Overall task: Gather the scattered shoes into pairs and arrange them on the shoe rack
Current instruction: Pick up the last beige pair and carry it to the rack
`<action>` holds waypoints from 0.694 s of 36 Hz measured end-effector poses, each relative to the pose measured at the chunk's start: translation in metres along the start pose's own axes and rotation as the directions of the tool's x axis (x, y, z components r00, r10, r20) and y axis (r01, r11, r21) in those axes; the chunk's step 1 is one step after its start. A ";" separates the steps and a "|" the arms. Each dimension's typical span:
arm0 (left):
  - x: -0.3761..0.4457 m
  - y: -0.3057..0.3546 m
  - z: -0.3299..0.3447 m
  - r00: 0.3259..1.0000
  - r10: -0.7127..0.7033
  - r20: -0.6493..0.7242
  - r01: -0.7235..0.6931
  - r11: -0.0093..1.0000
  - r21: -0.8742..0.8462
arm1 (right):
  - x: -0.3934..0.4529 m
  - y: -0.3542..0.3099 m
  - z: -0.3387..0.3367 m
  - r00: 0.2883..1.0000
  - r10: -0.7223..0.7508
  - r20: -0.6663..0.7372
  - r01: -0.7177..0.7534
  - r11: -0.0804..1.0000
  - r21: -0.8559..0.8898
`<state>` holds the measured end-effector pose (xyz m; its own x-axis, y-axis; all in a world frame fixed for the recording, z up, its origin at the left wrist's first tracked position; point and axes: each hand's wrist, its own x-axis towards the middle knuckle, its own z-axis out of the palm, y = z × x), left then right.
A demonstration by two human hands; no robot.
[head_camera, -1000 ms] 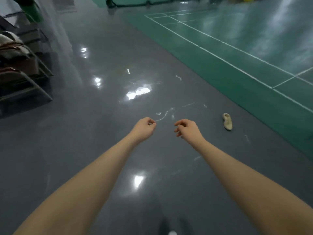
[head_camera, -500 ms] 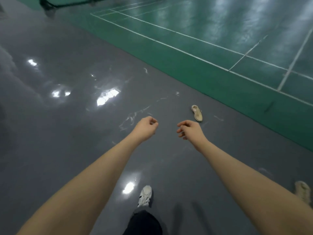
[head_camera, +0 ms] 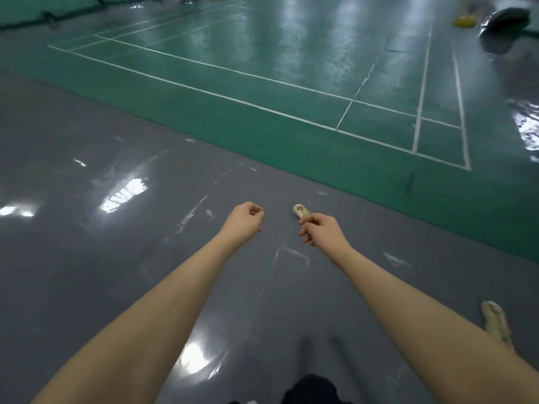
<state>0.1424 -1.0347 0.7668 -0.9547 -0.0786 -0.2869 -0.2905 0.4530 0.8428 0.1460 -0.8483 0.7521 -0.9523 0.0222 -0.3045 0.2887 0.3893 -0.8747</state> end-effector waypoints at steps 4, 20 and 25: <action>0.053 0.010 0.006 0.997 0.012 0.070 -0.015 0.999 0.050 | 0.052 -0.005 -0.009 0.999 0.035 -0.040 -0.036 0.999 -0.021; 0.290 0.085 0.059 0.989 -0.034 0.145 0.014 0.990 0.138 | 0.297 -0.026 -0.073 0.998 0.059 -0.030 -0.063 0.984 -0.169; 0.348 0.106 0.070 0.984 -0.037 0.174 0.009 0.987 0.158 | 0.357 -0.038 -0.098 0.996 0.076 -0.039 -0.082 0.982 -0.170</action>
<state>-0.2160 -0.9516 0.7245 -0.9178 0.0602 -0.3924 -0.2855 0.5867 0.7578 -0.2148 -0.7647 0.7135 -0.9306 0.0874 -0.3553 0.3444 0.5370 -0.7700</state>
